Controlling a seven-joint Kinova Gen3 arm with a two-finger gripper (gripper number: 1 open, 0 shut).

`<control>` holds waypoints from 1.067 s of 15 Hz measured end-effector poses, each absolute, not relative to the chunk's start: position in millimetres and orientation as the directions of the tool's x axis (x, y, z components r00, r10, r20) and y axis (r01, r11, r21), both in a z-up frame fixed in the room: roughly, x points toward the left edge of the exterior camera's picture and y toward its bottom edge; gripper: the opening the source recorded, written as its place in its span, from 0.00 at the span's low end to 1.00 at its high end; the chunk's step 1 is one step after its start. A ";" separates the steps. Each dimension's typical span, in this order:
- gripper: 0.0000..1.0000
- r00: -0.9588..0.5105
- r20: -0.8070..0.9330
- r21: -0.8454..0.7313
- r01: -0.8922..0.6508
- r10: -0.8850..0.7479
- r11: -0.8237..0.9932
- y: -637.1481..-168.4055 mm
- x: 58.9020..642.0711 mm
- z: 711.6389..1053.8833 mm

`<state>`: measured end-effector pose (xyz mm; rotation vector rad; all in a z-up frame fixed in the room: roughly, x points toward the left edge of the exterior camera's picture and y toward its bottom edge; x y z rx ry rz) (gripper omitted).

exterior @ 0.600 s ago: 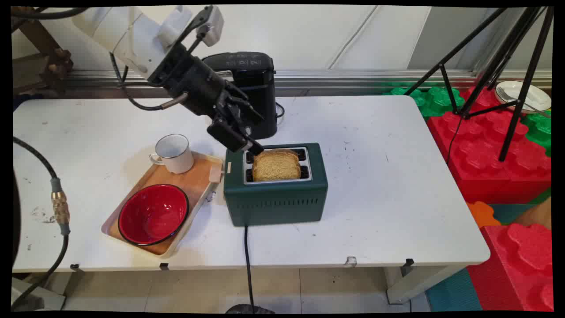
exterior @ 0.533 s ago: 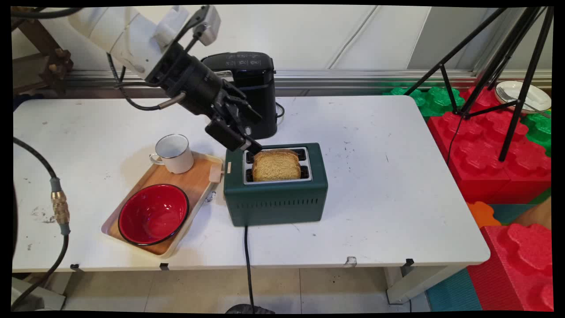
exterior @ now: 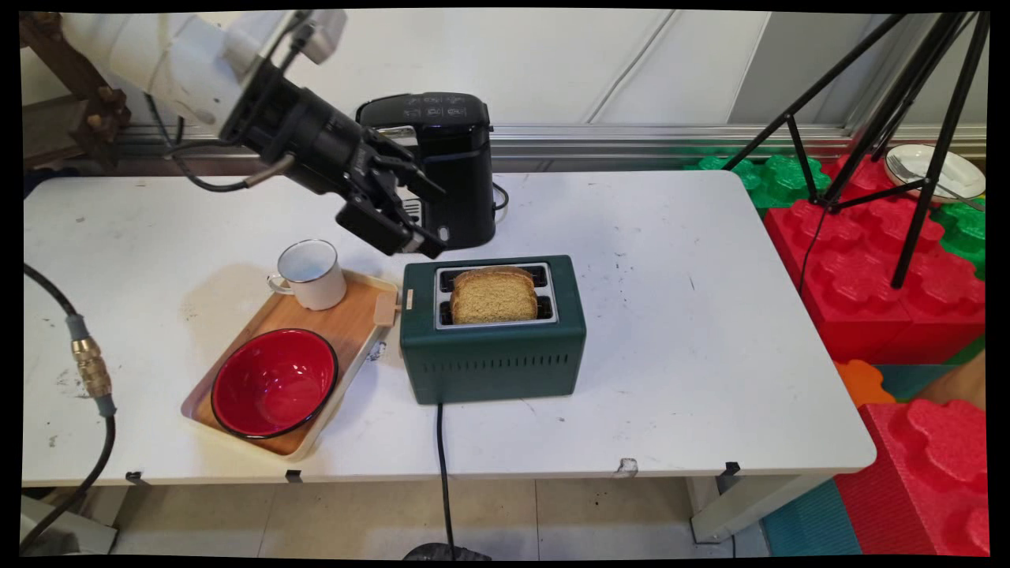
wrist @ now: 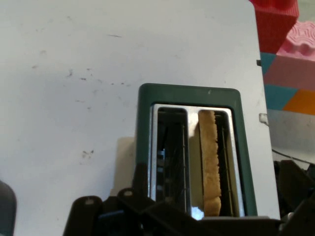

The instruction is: Press the toaster switch

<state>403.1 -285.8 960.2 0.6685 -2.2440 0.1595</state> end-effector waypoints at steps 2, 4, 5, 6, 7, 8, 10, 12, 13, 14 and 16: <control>1.00 -0.550 0.725 0.088 -0.523 -0.414 0.848 -280.3 413.6 962.6; 1.00 -0.541 0.731 0.084 -0.533 -0.416 0.842 -274.9 424.7 963.5; 1.00 -0.539 0.732 0.083 -0.537 -0.417 0.840 -271.9 430.7 963.5; 1.00 -0.539 0.731 0.080 -0.540 -0.418 0.838 -269.3 435.8 963.0; 1.00 -0.541 0.729 0.078 -0.542 -0.418 0.837 -266.6 441.2 962.2; 1.00 -0.544 0.727 0.075 -0.544 -0.419 0.836 -264.2 446.0 961.4; 1.00 -0.553 0.719 0.069 -0.544 -0.420 0.836 -260.8 452.9 958.8; 1.00 -0.564 0.711 0.065 -0.542 -0.420 0.838 -258.7 456.6 956.0; 1.00 -0.571 0.704 0.064 -0.541 -0.422 0.839 -257.6 458.0 954.3; 1.00 -0.578 0.697 0.063 -0.541 -0.425 0.839 -256.3 459.2 952.7; 1.00 -0.587 0.685 0.063 -0.541 -0.431 0.838 -254.4 460.9 950.8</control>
